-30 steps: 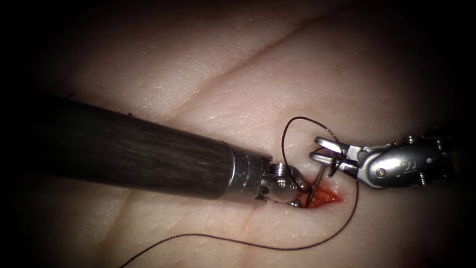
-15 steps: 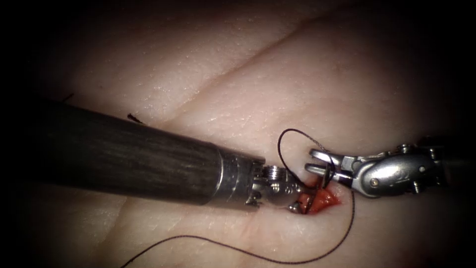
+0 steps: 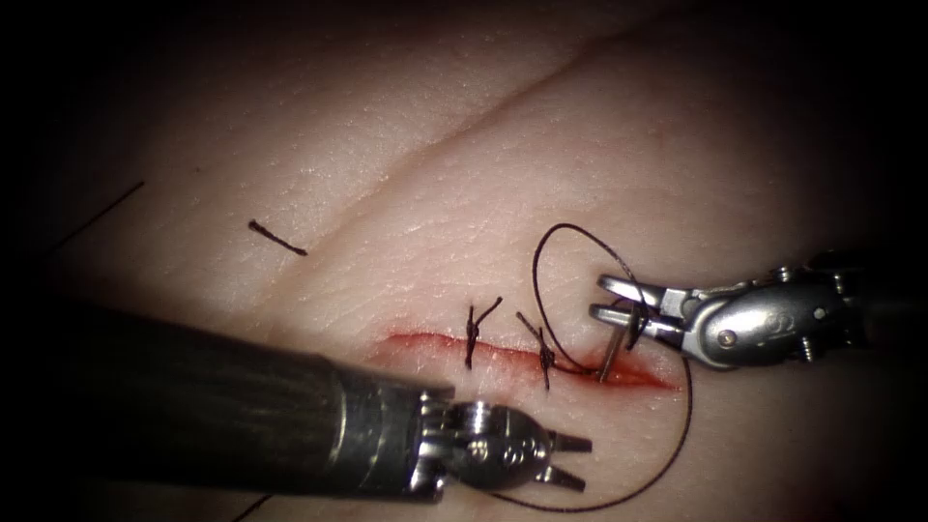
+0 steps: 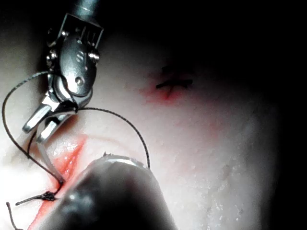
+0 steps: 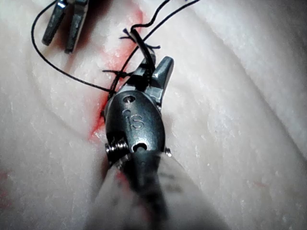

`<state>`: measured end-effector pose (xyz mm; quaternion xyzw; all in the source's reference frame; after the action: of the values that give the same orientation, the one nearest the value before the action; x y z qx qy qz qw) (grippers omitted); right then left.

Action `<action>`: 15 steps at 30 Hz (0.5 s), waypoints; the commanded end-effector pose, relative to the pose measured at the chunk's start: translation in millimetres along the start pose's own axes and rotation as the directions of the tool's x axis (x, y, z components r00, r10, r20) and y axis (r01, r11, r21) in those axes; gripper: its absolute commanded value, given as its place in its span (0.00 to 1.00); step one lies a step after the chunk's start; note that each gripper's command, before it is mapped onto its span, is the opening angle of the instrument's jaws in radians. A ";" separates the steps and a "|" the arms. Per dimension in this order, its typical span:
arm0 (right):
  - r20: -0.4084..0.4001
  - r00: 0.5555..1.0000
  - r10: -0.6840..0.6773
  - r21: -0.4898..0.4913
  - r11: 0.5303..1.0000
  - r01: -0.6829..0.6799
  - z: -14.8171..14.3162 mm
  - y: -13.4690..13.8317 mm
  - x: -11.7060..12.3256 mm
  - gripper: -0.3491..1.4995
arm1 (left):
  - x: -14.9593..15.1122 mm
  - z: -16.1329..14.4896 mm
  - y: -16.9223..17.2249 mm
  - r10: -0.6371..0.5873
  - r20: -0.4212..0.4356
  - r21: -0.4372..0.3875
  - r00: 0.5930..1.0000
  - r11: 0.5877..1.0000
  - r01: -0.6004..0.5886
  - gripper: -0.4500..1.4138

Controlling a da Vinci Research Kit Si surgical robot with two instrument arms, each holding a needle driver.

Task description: Wound Closure

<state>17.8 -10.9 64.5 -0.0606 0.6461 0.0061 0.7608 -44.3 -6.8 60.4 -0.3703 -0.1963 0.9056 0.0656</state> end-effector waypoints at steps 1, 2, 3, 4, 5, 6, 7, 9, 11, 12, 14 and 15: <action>0.003 1.000 -0.002 0.008 1.000 0.002 0.5 -0.8 -0.5 0.00 | 0.1 1.0 0.0 0.003 -0.003 0.004 1.000 1.000 -0.003 0.35; 0.005 1.000 -0.004 0.014 1.000 0.004 0.4 -0.9 -0.6 0.00 | 0.2 1.1 -0.1 0.002 -0.003 0.005 1.000 1.000 -0.002 0.35; 0.005 1.000 -0.006 0.021 1.000 0.006 0.3 -1.0 -0.7 0.00 | 0.4 1.2 -0.2 0.000 -0.003 0.007 1.000 1.000 0.000 0.34; 0.005 1.000 -0.008 0.025 1.000 0.007 0.2 -1.1 -0.8 0.00 | 0.4 1.4 -0.3 -0.001 -0.001 0.010 1.000 1.000 0.001 0.33; 0.007 1.000 -0.010 0.031 0.999 0.009 0.0 -1.3 -0.9 0.00 | 0.5 1.6 -0.5 -0.002 0.000 0.012 1.000 1.000 0.002 0.33; 0.010 1.000 -0.011 0.037 0.999 0.011 0.0 -1.4 -1.0 0.00 | 0.5 2.0 -0.6 -0.003 -0.001 0.012 1.000 1.000 0.003 0.33; 0.015 1.000 -0.013 0.041 0.999 0.013 -0.1 -1.5 -1.0 0.00 | 0.5 2.3 -0.8 -0.003 -0.004 0.010 1.000 1.000 0.003 0.33; 0.019 1.000 -0.017 0.048 0.999 0.016 -0.1 -1.8 -1.1 0.00 | 0.5 3.0 -1.0 -0.003 -0.011 0.003 1.000 1.000 0.003 0.33; 0.021 1.000 -0.013 0.054 0.998 0.012 0.1 -1.9 -1.0 0.00 | 0.3 3.8 -1.2 -0.001 -0.014 0.000 1.000 1.000 0.001 0.32; 0.022 1.000 -0.007 0.054 0.999 0.006 0.1 -2.0 -1.0 0.00 | 0.2 4.1 -1.2 0.000 -0.015 0.000 1.000 1.000 0.000 0.32; 0.014 1.000 0.007 0.059 0.998 -0.008 0.3 -1.8 -0.8 0.00 | -0.4 4.8 -1.3 0.005 -0.016 0.000 1.000 1.000 -0.005 0.32; 0.008 1.000 0.020 0.064 0.998 -0.021 0.3 -1.8 -0.7 0.00 | -0.7 5.1 -1.3 0.007 -0.015 0.001 1.000 1.000 -0.007 0.31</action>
<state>17.5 -12.1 65.0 -0.0265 0.6433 -0.0072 0.7651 -46.8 -7.3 64.7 -0.3778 -0.1933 0.9032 0.0637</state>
